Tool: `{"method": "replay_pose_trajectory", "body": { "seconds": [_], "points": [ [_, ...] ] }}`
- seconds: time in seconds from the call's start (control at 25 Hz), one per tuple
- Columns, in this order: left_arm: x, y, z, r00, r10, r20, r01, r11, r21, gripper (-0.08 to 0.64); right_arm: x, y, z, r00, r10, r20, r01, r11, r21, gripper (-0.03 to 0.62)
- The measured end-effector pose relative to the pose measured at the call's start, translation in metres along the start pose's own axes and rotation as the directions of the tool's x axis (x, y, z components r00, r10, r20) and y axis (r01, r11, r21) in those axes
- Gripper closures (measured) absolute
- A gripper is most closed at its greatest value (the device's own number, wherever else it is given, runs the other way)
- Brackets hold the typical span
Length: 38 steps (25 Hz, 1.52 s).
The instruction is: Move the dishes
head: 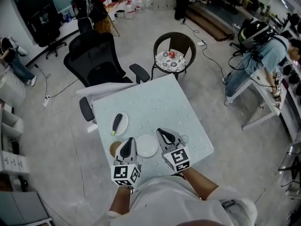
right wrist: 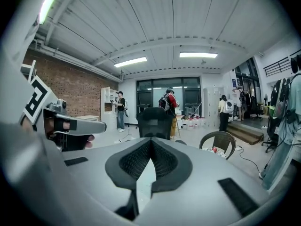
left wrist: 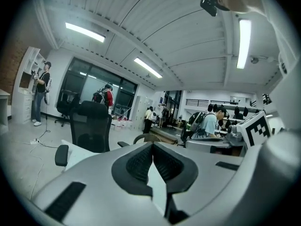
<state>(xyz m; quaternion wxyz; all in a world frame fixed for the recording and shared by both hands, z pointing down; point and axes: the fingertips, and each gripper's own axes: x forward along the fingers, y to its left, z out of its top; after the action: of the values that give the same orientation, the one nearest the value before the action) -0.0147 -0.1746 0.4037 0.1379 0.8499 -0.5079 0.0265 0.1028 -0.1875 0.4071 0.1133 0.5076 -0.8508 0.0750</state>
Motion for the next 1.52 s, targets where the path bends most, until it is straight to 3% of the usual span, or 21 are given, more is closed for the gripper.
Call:
{"method": "replay_pose_trajectory", "body": {
  "seconds": [0.24, 0.64, 1.52],
  "points": [
    [-0.004, -0.004, 0.019, 0.999, 0.01, 0.04, -0.012, 0.999, 0.049, 0.541, -0.011, -0.005, 0.026, 0.999, -0.012, 0.049, 0.013, 1.0, -0.018, 0.595],
    [-0.012, 0.001, 0.031, 0.997, 0.018, 0.072, -0.023, 0.997, 0.072, 0.541, -0.006, 0.008, 0.029, 0.998, 0.004, 0.055, -0.001, 0.999, -0.046, 0.595],
    [-0.022, 0.017, 0.032, 0.995, 0.063, 0.083, -0.069, 0.995, 0.073, 0.541, 0.001, 0.028, 0.04, 0.997, 0.041, 0.064, -0.036, 0.997, -0.068, 0.595]
  ]
}}
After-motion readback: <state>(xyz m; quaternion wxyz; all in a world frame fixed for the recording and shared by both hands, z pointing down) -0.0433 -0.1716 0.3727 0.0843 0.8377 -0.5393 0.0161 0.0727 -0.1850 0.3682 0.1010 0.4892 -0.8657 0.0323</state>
